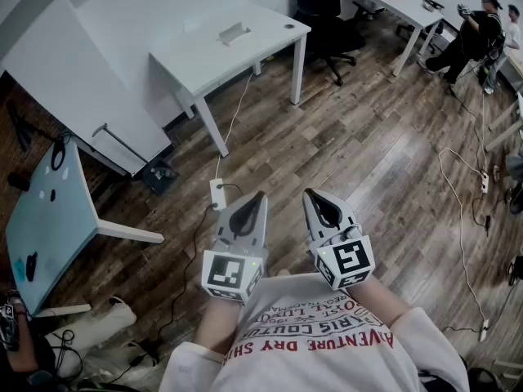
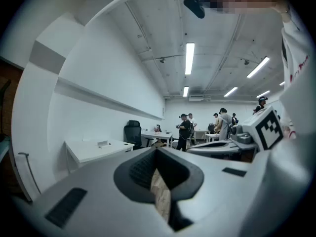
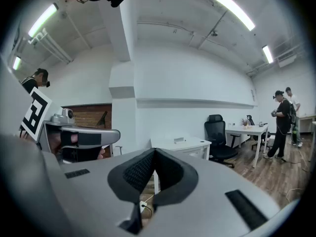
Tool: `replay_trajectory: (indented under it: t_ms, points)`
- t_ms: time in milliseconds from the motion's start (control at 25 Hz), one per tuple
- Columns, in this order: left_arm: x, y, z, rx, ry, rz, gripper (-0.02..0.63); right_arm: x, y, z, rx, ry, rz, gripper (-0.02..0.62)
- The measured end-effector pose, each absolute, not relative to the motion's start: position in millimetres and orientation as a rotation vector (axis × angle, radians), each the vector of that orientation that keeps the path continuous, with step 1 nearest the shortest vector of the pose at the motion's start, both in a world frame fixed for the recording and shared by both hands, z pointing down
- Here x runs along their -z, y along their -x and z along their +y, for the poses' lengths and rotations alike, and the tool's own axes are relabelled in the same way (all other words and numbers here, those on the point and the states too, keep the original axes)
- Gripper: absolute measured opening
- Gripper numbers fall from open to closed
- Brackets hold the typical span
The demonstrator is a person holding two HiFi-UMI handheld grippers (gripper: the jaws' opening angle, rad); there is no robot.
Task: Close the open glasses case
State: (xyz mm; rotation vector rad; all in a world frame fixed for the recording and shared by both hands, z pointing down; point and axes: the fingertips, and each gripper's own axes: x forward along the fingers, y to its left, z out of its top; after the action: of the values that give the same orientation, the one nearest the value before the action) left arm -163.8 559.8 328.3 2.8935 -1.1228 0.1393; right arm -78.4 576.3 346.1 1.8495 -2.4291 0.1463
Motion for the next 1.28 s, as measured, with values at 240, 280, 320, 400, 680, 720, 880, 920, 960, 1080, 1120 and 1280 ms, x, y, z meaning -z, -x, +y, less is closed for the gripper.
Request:
replay_trajectory:
  t_ms: [240, 280, 320, 400, 680, 720, 880, 920, 960, 1080, 1120, 1280]
  points:
    - [-335.7, 170.4, 554.3, -0.142, -2.870, -1.120, -0.003, -350.4, 81.8, 572.9, -0.146, -1.840, -2.417, 0.011]
    - [-336.0, 171.0, 553.1, -0.138, -2.866, -1.116, -0.003, -350.8, 82.1, 572.0, -0.150, -1.839, -2.416, 0.011]
    - [-336.2, 171.3, 551.9, -0.135, -2.863, -1.111, -0.003, -351.4, 82.0, 570.9, -0.161, -1.839, -2.417, 0.011]
    - [-336.9, 171.9, 548.6, -0.129, -2.853, -1.108, -0.003, -353.2, 80.0, 567.9, -0.203, -1.850, -2.418, 0.012]
    - [-346.8, 173.9, 534.6, -0.119, -2.797, -1.107, -0.003, -366.7, 71.0, 558.3, -0.280, -1.842, -2.361, 0.012]
    - [-348.9, 171.8, 531.4, -0.122, -2.791, -1.108, -0.003, -368.7, 68.3, 555.5, -0.287, -1.834, -2.358, 0.011]
    - [-358.3, 160.5, 515.4, -0.140, -2.756, -1.136, -0.003, -378.1, 52.0, 538.6, -0.312, -1.798, -2.358, 0.012]
    - [-360.9, 157.4, 509.8, -0.148, -2.744, -1.152, -0.003, -380.7, 46.9, 532.3, -0.319, -1.788, -2.362, 0.012]
    - [-363.4, 154.0, 503.3, -0.157, -2.733, -1.170, -0.003, -383.4, 41.2, 524.9, -0.328, -1.776, -2.367, 0.012]
    - [-369.7, 140.7, 480.0, -0.179, -2.690, -1.240, -0.003, -390.3, 21.0, 497.4, -0.359, -1.728, -2.397, 0.012]
    - [-371.7, 135.5, 471.4, -0.184, -2.672, -1.265, -0.003, -391.8, 13.6, 487.2, -0.367, -1.708, -2.409, 0.012]
    - [-375.2, 109.2, 433.8, -0.183, -2.601, -1.349, -0.003, -394.5, -19.9, 442.6, -0.385, -1.635, -2.449, 0.012]
